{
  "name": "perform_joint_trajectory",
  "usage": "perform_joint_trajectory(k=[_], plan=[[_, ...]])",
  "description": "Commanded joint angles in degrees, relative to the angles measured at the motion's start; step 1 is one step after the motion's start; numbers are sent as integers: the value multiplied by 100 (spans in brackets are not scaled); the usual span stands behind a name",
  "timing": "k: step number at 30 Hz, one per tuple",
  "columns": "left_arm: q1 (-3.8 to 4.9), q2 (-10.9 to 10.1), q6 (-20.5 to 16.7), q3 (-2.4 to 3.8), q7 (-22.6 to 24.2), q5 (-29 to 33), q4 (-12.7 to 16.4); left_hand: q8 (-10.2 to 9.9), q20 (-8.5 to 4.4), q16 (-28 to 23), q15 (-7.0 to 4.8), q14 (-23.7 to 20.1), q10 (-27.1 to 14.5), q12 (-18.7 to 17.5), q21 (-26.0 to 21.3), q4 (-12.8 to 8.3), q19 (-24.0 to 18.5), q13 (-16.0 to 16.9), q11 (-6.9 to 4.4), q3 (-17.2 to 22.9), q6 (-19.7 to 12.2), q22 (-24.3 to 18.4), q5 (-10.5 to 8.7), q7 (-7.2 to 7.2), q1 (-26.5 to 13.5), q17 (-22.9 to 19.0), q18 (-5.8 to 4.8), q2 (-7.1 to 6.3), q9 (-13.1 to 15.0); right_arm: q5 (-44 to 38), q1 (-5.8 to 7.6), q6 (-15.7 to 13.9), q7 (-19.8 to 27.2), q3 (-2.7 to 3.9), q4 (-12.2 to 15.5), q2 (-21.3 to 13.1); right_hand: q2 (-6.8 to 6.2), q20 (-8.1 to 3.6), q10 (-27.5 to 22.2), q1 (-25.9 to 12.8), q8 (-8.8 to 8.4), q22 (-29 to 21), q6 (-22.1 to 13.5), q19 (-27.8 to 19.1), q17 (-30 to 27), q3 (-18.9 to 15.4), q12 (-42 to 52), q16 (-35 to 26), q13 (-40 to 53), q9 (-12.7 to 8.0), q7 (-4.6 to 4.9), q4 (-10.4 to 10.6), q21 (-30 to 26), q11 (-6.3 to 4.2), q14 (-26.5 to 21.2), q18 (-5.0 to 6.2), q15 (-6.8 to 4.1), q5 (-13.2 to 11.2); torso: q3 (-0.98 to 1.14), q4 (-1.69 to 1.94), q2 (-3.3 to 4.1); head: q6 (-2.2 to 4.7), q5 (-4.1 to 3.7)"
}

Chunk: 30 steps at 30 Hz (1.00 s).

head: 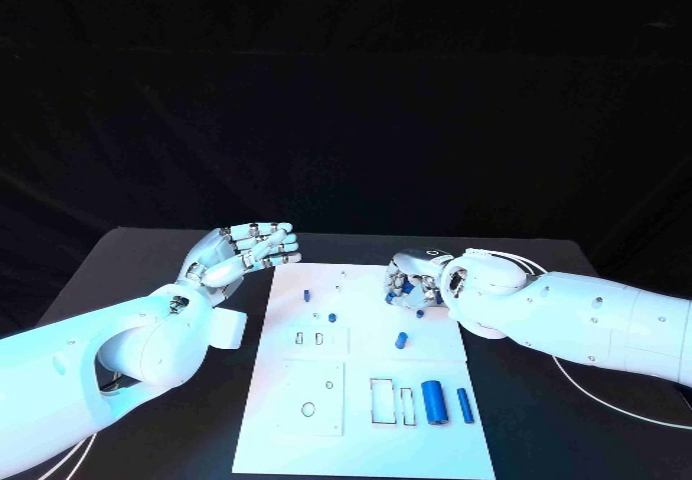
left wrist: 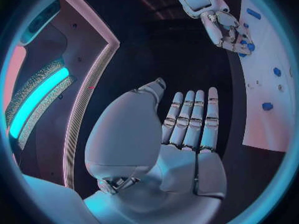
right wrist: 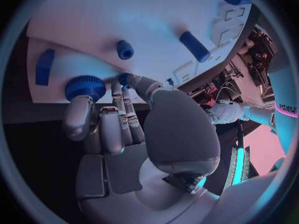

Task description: Assemble the parts on the task board

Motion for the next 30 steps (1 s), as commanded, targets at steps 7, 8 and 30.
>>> perform_joint_trajectory(k=[7,8,30], plan=[[9,10,143,6,-7,21,-2,-7,-10,-24,-6,-47,0,-24,-23,2,-31,3,51,-48,-28,-5,-10,235,7,6,40,-44,-5,-53,-26,55,-1,0,-18,50,1,-7,28,-14,25,25,20,39,8,42,6,45,4,22,-2,18,48,0,236,-83,-50,-89,-11,9,11,-9,-2],[9,10,146,6,-10,21,-3,-7,-10,-24,-6,-47,0,-24,-23,2,-31,3,51,-48,-28,-5,-10,235,7,6,40,-44,-5,-54,-27,54,-6,0,-21,54,1,-7,28,-14,25,25,20,39,8,42,6,45,4,22,-2,18,48,0,236,-83,-50,-89,-10,8,12,-10,-2],[10,31,194,5,-60,21,-52,-9,-9,-21,-4,-56,-6,-33,-29,-1,-45,2,54,-45,-33,-9,-15,238,13,11,41,-30,-7,-47,-40,-887,-199,2,53,120,254,-123,416,42,384,163,358,57,9,290,123,95,96,297,-205,102,122,-176,234,-95,-191,-128,-23,20,26,20,29]])
